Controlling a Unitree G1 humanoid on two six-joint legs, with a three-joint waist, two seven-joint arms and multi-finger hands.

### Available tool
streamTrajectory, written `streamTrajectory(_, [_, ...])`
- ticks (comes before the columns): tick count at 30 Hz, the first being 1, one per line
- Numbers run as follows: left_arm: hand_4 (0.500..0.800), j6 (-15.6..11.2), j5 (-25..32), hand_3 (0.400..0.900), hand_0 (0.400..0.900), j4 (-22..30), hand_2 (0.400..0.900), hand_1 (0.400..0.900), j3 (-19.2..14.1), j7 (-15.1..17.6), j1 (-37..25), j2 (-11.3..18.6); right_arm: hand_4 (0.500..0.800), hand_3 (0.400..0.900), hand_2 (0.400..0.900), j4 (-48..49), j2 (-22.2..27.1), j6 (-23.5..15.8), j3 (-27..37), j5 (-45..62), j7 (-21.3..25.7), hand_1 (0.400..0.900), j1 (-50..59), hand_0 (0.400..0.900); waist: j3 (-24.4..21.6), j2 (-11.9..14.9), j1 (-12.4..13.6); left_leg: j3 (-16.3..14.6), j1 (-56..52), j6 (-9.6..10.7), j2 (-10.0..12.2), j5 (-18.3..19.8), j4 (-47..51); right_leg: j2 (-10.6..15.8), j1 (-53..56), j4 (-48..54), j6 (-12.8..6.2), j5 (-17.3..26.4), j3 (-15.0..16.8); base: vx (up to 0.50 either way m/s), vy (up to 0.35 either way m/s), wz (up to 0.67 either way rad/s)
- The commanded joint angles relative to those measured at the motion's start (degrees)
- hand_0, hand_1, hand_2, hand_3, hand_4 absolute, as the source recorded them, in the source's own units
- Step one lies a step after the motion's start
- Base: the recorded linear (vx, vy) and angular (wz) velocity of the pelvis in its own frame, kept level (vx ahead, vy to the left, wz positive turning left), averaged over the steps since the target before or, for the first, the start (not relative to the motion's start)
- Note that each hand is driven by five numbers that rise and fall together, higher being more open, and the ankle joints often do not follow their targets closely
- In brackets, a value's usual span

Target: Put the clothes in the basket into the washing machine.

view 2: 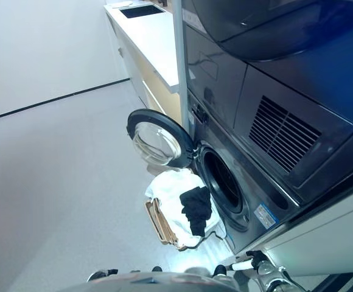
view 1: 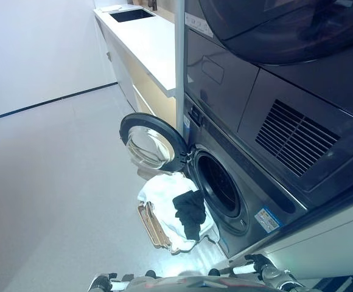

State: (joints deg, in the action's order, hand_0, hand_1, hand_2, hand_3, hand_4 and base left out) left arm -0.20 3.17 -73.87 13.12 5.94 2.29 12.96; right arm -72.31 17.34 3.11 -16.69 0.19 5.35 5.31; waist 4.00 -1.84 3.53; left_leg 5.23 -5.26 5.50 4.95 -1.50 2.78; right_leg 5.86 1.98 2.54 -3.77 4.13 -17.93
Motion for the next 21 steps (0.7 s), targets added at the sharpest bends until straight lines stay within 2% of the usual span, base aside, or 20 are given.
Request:
streamTrajectory(1, [0.8, -0.91, -1.91, 0.9, 0.9, -1.27, 0.9, 0.9, 0.17, 0.42, -2.0, 4.12, 0.8, 0.9, 0.9, 2.73, 5.4, -3.14, 0.0, 3.11, 2.21, 0.9, 10.39, 0.9, 0.7, 1.84, 1.81, 0.57, 2.5, -2.01, -4.12, -1.56, 2.22, 2.61, -2.43, -8.96, -3.56, -2.36, -0.56, 0.0, -0.061, 0.19])
streamTrajectory(9, [0.8, -1.84, 1.24, 0.9, 0.9, 2.16, 0.9, 0.9, 2.34, 0.62, -3.27, 4.84, 0.8, 0.9, 0.9, 3.41, 7.94, -3.82, -1.89, 6.04, 2.23, 0.9, 19.82, 0.9, 4.71, 0.36, 3.66, 1.33, 7.33, -1.6, -3.39, -2.99, 1.41, 3.51, -7.77, -13.33, -3.21, -3.65, -1.64, -0.08, -0.024, 0.11])
streamTrajectory(16, [0.8, -2.62, 4.45, 0.9, 0.9, 3.54, 0.9, 0.9, 5.11, 1.88, -7.98, 5.5, 0.8, 0.9, 0.9, 3.96, 9.05, -4.29, -5.06, 7.63, 3.41, 0.9, 28.55, 0.9, 10.13, -1.5, 5.98, 3.46, 18.15, -1.05, -4.81, -4.09, -4.2, 5.67, -17.19, -20.44, -2.81, -5.33, -2.81, -0.15, -0.025, 0.23])
streamTrajectory(21, [0.8, -3.36, 6.92, 0.9, 0.9, 5.58, 0.9, 0.9, 6.28, 3.08, -11.32, 6.79, 0.8, 0.9, 0.9, 5.16, 11.91, -4.73, -5.93, 9.62, 4.14, 0.9, 33.06, 0.9, 12.83, -1.82, 7.08, 5.28, 24.9, -0.45, -5.22, -4.86, -8.06, 7.11, -21.93, -24.54, -2.37, -7.03, -3.95, -0.09, -0.053, 0.34])
